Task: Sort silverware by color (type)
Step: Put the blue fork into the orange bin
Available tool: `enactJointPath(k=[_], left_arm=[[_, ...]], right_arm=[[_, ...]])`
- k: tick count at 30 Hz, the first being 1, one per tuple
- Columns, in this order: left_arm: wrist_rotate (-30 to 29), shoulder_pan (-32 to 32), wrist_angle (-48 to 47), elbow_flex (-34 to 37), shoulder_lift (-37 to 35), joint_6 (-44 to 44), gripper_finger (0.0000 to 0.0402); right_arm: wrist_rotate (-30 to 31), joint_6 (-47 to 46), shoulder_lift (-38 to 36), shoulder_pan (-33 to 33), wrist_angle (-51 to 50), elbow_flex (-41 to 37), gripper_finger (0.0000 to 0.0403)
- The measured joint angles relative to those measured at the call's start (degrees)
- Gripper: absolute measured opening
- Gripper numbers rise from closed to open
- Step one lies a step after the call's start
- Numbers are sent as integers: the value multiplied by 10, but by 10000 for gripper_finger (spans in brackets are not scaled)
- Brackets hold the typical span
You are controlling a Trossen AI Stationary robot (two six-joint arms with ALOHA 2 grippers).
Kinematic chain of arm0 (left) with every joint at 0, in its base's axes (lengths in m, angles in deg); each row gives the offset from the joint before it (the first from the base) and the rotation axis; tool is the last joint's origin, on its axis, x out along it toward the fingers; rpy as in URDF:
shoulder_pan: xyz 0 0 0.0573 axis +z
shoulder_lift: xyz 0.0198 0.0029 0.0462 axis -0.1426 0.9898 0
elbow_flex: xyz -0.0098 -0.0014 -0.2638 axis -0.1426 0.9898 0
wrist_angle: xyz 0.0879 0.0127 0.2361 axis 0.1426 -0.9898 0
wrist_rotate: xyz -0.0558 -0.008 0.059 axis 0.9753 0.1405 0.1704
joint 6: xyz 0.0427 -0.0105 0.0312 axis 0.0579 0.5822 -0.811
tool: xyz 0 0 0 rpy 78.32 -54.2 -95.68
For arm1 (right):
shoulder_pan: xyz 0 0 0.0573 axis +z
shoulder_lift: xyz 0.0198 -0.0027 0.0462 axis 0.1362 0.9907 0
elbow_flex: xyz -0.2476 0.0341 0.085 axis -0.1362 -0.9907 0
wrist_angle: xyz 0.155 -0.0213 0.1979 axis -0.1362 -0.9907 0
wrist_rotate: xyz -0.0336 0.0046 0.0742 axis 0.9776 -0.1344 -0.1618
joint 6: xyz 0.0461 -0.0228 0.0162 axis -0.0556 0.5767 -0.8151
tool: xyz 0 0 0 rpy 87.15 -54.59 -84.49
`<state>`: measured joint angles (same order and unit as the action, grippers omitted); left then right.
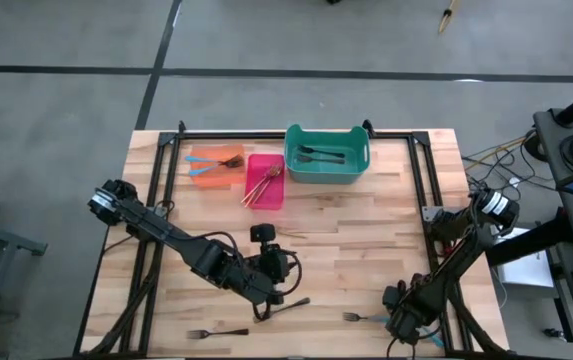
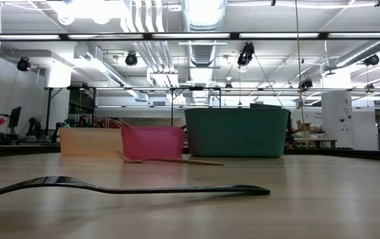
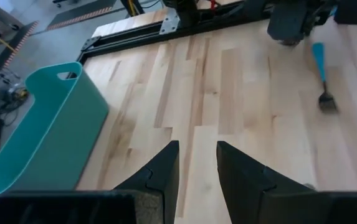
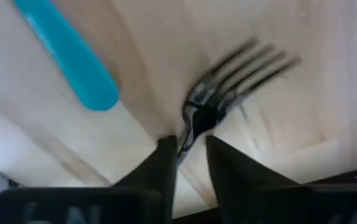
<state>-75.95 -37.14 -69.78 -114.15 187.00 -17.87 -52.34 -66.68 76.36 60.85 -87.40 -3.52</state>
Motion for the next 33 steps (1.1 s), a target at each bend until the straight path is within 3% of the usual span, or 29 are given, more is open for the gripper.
enactJointPath(k=[5,10,16,26,33], left_arm=[[-3,3,-21,0,-1,0,88],[-3,3,-24,0,-4,-12,88],[-11,4,-52,0,-20,-17,88],[-38,7,-90,3,-42,-25,88],[-38,9,-66,64,-61,-25,88]], right_arm=[[15,-4,0,-10,-11,0,18],[52,2,-16,-29,-59,-1,13],[154,4,-86,-50,-106,-2,12],[452,56,-227,-106,-103,-3,12],[654,148,-272,-150,-54,-3,10]])
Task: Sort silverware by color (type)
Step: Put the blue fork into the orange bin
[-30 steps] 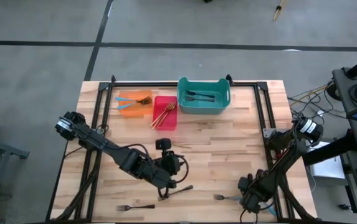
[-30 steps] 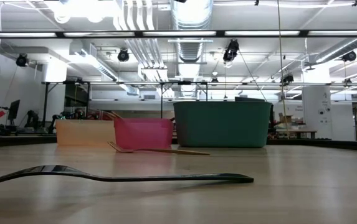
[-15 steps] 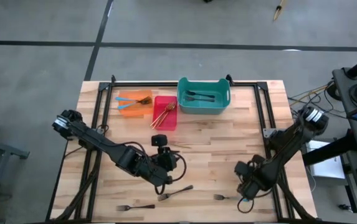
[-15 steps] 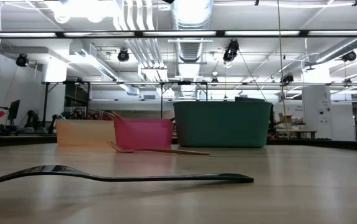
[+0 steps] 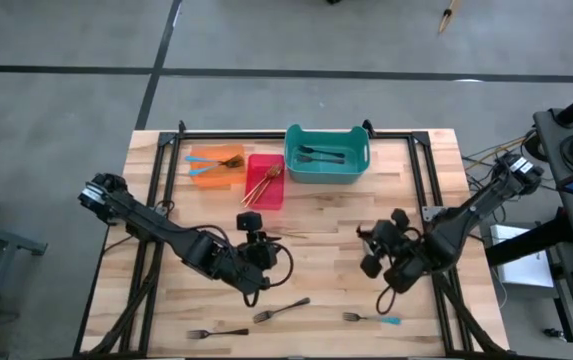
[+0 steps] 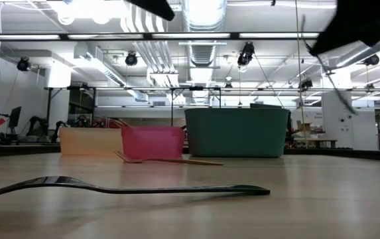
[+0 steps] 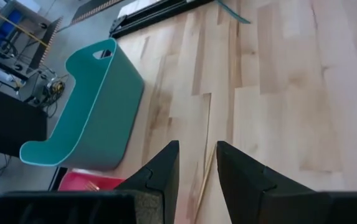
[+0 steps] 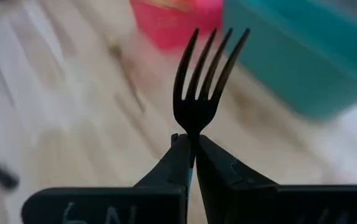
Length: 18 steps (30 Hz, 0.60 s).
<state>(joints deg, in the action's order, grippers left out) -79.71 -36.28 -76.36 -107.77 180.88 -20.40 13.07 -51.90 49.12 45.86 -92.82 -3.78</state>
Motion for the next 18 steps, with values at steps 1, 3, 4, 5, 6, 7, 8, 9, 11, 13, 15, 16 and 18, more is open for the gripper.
enactJointPath(k=[1,3,4,5,6,7,8,9,11,13,15,16,18], left_arm=[[0,0,10,14,-9,0,88],[0,2,27,45,-30,-1,88],[0,3,43,62,-42,-4,88],[0,4,57,80,-55,-8,88],[0,6,76,101,-70,-16,88],[0,9,100,121,-85,-28,88],[0,12,128,143,-101,-42,88],[0,15,157,166,-118,-58,88],[0,24,213,209,-151,-92,88],[3,35,258,251,-186,-122,88],[2,48,278,287,-224,-144,88],[3,55,288,303,-245,-150,88],[2,73,292,334,-290,-153,88]], right_arm=[[18,19,-3,-8,15,0,9],[47,62,-5,-24,48,1,9],[59,87,-6,-35,67,1,9],[67,114,-7,-46,88,1,9],[72,142,-7,-59,111,1,9],[72,176,-10,-74,135,1,9],[72,211,-11,-89,158,1,9],[71,247,-13,-106,183,1,9],[62,322,-20,-141,231,1,9],[34,390,-31,-183,277,1,9],[-12,450,-44,-234,322,1,9],[-38,479,-50,-261,347,1,9],[-100,539,-60,-323,404,1,9]])
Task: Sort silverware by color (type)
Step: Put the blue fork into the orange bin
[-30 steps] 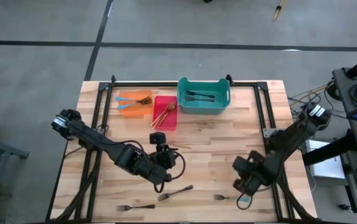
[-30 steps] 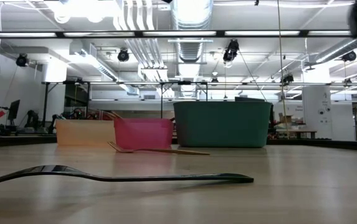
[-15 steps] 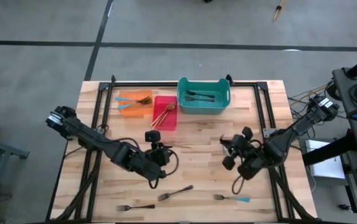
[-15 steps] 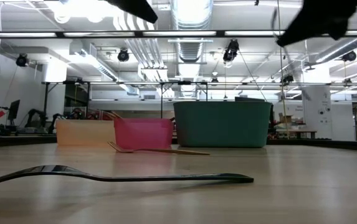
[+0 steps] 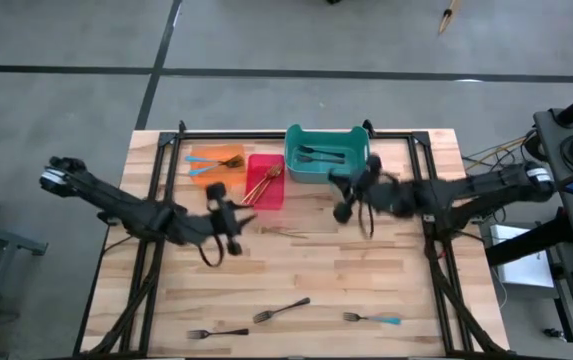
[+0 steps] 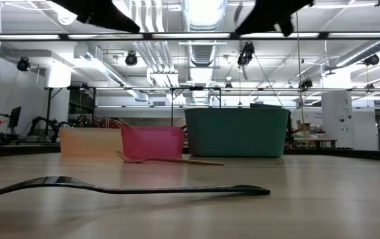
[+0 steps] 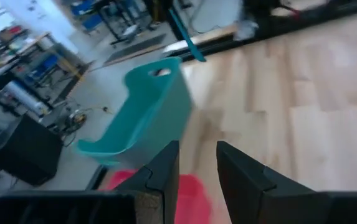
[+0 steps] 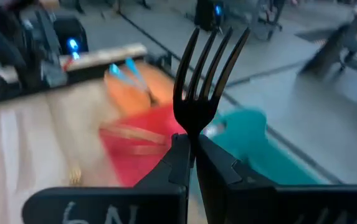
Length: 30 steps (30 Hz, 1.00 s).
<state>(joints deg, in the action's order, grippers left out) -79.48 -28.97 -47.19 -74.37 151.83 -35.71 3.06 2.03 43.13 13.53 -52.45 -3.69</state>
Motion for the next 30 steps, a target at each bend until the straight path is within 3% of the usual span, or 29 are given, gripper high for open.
enactJointPath(k=[6,12,20,25,30], left_arm=[[0,72,32,56,-128,33,88],[-1,126,32,73,-226,152,88],[4,138,30,65,-286,86,88],[4,138,58,41,-282,110,89],[4,140,86,2,-241,115,103]], right_arm=[[-179,88,-4,-196,150,13,9],[-198,-27,33,-300,257,41,9],[-200,-144,112,-300,369,83,9],[-213,-280,166,-284,387,134,9],[-216,-264,209,-253,385,192,9]])
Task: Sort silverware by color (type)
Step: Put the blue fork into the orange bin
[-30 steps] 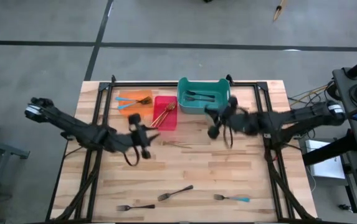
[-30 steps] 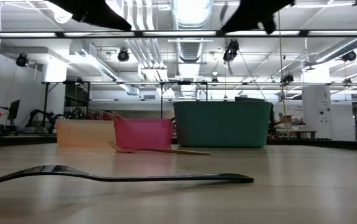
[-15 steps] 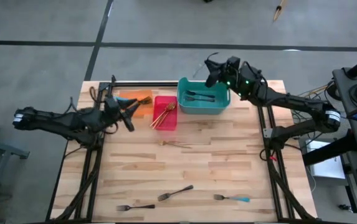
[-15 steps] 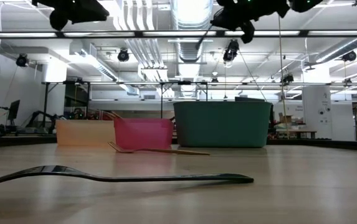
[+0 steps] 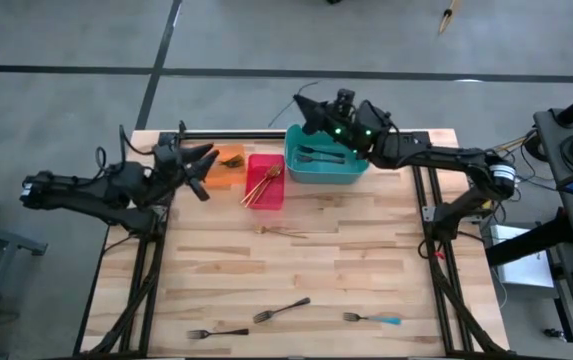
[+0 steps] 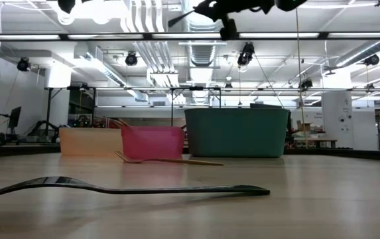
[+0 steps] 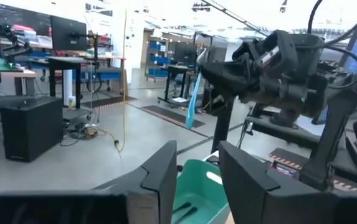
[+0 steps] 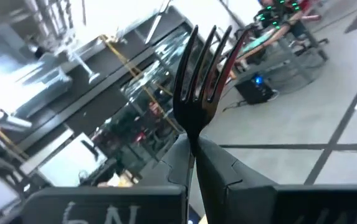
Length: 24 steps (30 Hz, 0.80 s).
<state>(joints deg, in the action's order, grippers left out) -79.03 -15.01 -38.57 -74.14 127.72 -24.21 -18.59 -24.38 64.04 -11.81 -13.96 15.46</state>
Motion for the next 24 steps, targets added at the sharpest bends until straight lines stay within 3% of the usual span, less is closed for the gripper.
enactJointPath(k=[10,19,24], left_arm=[[6,78,-1,-67,106,-24,166],[190,242,-2,-106,215,-21,168],[280,305,0,-132,276,-10,159]], right_arm=[[-10,24,52,6,-62,61,9],[-17,37,98,-4,-51,62,9],[-24,37,127,-15,14,63,9]])
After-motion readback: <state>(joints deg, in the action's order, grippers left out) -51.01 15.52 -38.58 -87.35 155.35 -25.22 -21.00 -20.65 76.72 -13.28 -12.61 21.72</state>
